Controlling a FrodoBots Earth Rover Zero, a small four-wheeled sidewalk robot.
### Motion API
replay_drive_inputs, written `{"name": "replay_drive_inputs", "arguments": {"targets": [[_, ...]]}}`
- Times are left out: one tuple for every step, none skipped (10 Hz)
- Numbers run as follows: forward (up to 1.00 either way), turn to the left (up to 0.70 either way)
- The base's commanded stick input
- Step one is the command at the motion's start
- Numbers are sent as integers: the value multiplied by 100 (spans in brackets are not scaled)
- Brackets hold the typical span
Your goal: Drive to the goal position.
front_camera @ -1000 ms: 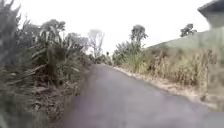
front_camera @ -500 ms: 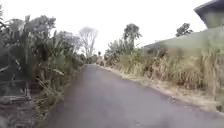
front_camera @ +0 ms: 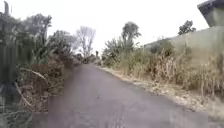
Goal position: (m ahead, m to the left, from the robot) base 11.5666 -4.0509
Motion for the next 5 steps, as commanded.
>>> {"name": "replay_drive_inputs", "arguments": {"targets": [[100, 0], [100, 0], [100, 0], [100, 0], [100, 0]]}}
